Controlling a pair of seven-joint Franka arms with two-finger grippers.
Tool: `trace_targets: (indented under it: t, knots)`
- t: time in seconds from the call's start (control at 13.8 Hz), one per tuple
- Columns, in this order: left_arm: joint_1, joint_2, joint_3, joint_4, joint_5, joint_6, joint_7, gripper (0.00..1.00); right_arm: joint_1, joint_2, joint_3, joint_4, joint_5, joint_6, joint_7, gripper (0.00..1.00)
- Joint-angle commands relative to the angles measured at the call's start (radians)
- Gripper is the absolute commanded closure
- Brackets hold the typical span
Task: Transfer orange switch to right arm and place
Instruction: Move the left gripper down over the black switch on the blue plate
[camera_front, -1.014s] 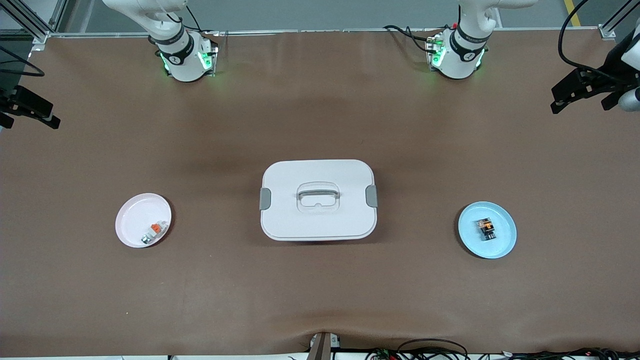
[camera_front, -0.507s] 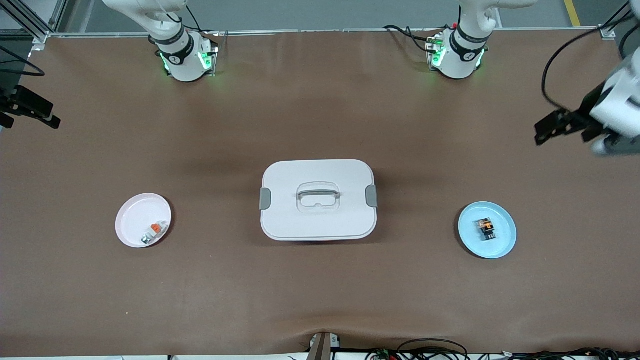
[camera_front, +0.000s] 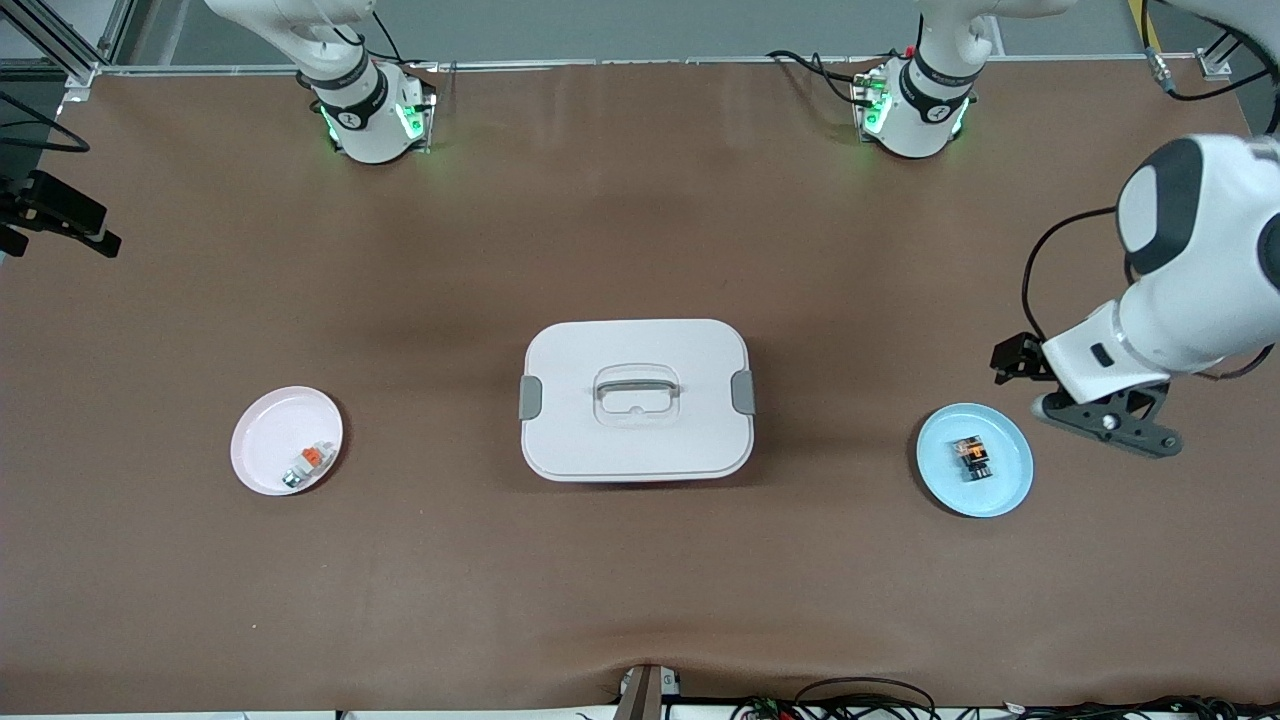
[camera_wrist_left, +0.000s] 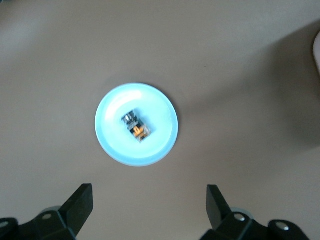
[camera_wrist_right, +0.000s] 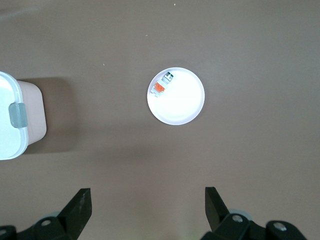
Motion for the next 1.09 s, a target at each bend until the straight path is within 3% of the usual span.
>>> trace_targets:
  t: [0.0, 0.22, 0.65, 1.01]
  knots:
    - [0.004, 0.018, 0.001, -0.085, 0.006, 0.135, 0.146, 0.00, -0.005, -0.010, 0.006, 0.000, -0.003, -0.008, -0.004, 0.00]
    - [0.031, 0.069, 0.000, -0.147, 0.084, 0.301, 0.350, 0.00, -0.005, -0.010, 0.006, 0.000, -0.003, -0.008, -0.004, 0.00]
    - [0.067, 0.222, 0.000, -0.142, 0.084, 0.485, 0.674, 0.00, -0.005, -0.010, 0.006, 0.000, -0.003, -0.008, -0.004, 0.00]
    - [0.084, 0.294, 0.001, -0.142, 0.084, 0.502, 0.761, 0.00, -0.005, -0.010, 0.006, 0.000, -0.003, -0.008, -0.004, 0.00]
